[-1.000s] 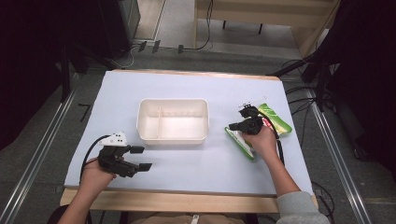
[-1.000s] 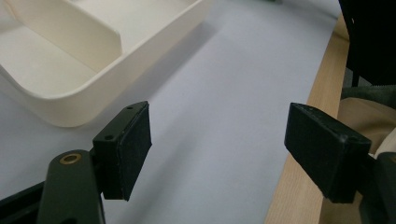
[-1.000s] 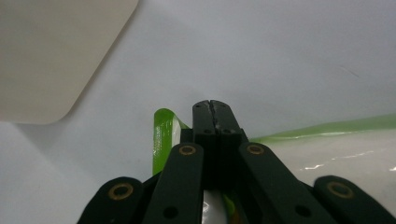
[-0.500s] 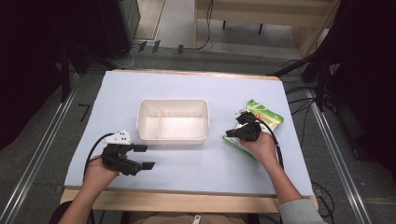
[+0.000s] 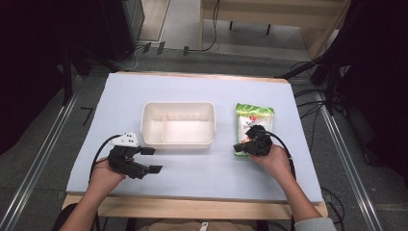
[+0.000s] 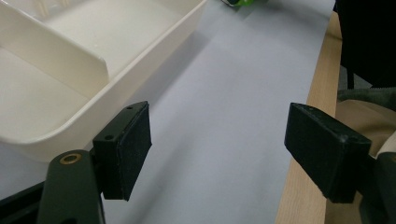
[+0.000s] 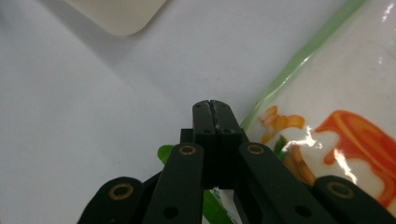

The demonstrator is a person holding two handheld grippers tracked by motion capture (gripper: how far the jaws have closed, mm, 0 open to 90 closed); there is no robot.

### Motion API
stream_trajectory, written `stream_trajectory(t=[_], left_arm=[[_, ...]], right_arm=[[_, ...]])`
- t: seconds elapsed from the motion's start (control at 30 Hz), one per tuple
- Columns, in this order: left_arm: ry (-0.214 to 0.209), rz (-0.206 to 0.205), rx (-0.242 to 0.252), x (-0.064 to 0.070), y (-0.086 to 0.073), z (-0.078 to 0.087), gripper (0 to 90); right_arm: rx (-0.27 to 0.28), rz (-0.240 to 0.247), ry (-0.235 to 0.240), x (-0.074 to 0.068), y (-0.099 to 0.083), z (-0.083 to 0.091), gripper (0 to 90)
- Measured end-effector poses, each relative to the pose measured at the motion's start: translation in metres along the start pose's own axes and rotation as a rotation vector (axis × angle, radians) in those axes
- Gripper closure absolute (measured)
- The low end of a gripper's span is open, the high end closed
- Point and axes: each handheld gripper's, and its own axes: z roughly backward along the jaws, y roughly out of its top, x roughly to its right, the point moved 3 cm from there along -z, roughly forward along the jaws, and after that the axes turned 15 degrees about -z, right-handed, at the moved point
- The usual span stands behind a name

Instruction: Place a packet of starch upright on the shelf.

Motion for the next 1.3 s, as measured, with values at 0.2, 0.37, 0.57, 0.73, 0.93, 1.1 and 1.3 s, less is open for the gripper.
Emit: stream_trajectory(t=[0.2,0.37,0.57,0.73,0.93,1.1,1.3], left_arm=[[-0.012,-0.007,-0.003,0.000,0.002,-0.002,23.6],[-0.014,-0.010,-0.008,0.000,0.002,-0.004,23.6],[-0.015,-0.007,-0.015,0.000,0.003,-0.005,23.6],[-0.020,-0.012,-0.023,0.000,0.002,-0.006,23.6],[-0.018,-0.012,-0.025,0.000,0.002,-0.006,23.6],[-0.023,-0.012,-0.031,0.001,0.002,-0.007,23.6],[-0.021,-0.012,-0.037,0.001,0.001,-0.008,23.6]], right_arm=[[-0.021,-0.011,0.020,0.003,-0.008,0.006,90.0],[-0.034,-0.015,0.014,0.003,-0.006,0.003,88.2],[-0.028,-0.030,0.053,-0.001,-0.002,0.006,72.1],[0.074,-0.059,0.054,0.001,0.007,0.021,61.2],[0.138,-0.042,0.003,0.005,0.016,0.033,49.8],[0.177,-0.076,-0.024,0.021,0.020,0.046,46.8],[0.213,-0.126,-0.067,0.047,0.023,0.056,46.4]])
